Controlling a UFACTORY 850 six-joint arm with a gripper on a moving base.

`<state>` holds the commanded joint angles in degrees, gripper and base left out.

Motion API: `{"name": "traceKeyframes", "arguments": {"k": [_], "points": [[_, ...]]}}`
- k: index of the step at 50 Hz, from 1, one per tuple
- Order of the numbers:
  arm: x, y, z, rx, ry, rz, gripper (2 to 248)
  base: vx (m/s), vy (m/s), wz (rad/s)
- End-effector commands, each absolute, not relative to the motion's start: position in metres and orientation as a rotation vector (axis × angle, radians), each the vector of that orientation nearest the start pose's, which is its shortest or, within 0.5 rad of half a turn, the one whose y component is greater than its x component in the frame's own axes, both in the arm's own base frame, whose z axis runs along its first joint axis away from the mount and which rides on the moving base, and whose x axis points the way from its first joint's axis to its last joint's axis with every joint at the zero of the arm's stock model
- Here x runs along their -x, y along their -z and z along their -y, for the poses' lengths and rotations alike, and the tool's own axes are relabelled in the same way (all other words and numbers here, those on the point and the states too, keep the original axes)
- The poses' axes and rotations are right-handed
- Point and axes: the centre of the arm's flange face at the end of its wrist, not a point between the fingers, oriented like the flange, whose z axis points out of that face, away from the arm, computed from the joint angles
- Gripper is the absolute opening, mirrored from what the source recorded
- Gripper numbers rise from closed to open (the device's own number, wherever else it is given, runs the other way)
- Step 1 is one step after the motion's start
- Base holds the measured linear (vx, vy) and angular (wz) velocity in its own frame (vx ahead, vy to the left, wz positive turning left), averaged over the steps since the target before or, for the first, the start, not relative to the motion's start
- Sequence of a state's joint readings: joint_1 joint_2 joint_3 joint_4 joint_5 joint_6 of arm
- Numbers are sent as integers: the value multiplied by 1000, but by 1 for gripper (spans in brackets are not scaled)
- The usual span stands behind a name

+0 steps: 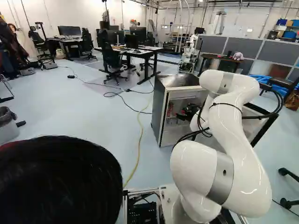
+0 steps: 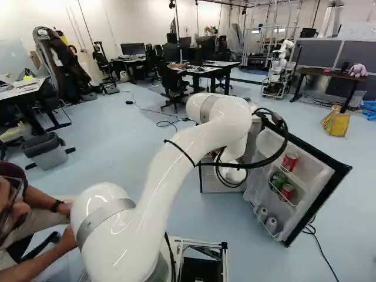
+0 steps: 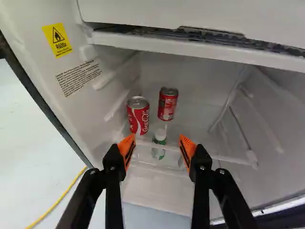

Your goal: Grab a drink from the fridge

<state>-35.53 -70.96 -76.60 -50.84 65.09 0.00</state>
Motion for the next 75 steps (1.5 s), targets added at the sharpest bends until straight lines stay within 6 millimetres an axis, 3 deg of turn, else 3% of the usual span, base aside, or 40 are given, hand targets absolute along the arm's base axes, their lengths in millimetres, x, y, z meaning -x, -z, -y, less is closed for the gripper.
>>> {"name": "traceKeyframes", "arguments": {"k": [56, 75], "points": [[-608, -38, 268, 2395, 1783, 576, 148, 0, 0, 0], [-626, -12, 268, 2377, 1806, 604, 148, 0, 0, 0]]}}
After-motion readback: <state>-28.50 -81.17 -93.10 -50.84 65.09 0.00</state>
